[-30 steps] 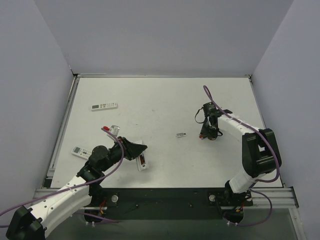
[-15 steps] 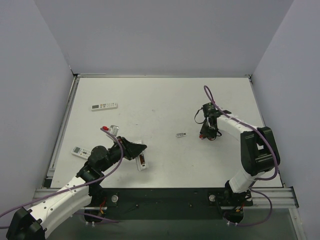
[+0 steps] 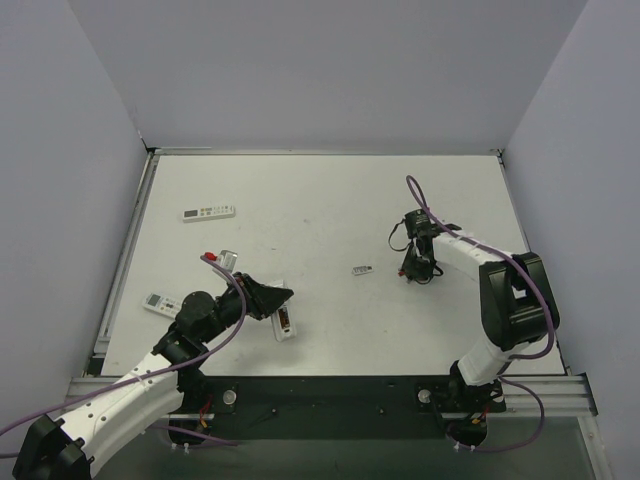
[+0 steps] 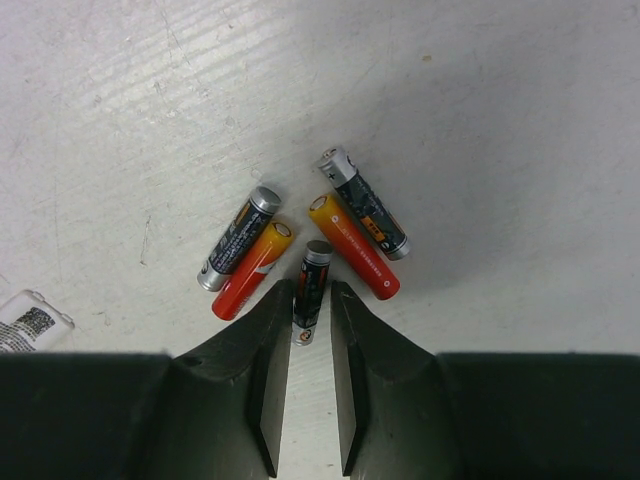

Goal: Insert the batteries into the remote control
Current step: Pick up the battery from the center of the board.

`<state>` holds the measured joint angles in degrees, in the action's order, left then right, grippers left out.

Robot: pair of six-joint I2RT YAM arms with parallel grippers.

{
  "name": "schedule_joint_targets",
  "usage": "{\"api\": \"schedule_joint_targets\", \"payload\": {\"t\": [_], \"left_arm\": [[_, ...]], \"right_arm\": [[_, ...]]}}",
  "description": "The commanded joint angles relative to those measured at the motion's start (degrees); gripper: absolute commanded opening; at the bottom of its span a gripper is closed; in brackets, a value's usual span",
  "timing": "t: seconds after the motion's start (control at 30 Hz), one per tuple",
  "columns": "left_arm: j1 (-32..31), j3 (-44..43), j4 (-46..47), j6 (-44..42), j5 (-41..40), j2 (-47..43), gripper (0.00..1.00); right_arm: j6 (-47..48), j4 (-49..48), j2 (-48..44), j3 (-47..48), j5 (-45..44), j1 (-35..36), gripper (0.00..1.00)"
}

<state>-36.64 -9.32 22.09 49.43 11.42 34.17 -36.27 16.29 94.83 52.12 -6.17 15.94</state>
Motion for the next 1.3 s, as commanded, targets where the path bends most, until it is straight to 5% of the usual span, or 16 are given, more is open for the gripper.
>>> {"api": "schedule_joint_targets", "payload": {"t": [0.0, 0.5, 0.67, 0.93, 1.27], "left_arm": [[0.3, -0.5, 3.6, 0.5, 0.9, -0.3, 0.0], [0.5, 1.8, 8.1, 3.6, 0.0, 1.3, 0.0], [0.5, 3.5, 11.3, 5.0, -1.2, 1.1, 0.0], [0.6, 7.6, 17.4, 9.6, -3.5, -0.1, 0.0], [0.6, 11.1, 13.9, 16.2, -11.0, -5.7, 0.0]], "right_arm": [[-0.5, 1.6, -1.7, -2.4, -0.5, 1.0, 0.18], [4.4, 3.6, -6.9, -7.8, -0.3, 4.0, 0.0], [8.6, 6.5, -13.5, -6.8, 0.4, 9.9, 0.0], [16.8, 15.9, -22.8, 5.6, 5.4, 24.7, 0.0], [16.7, 23.2, -14.3, 25.1, 12.4, 41.4, 0.0]]}}
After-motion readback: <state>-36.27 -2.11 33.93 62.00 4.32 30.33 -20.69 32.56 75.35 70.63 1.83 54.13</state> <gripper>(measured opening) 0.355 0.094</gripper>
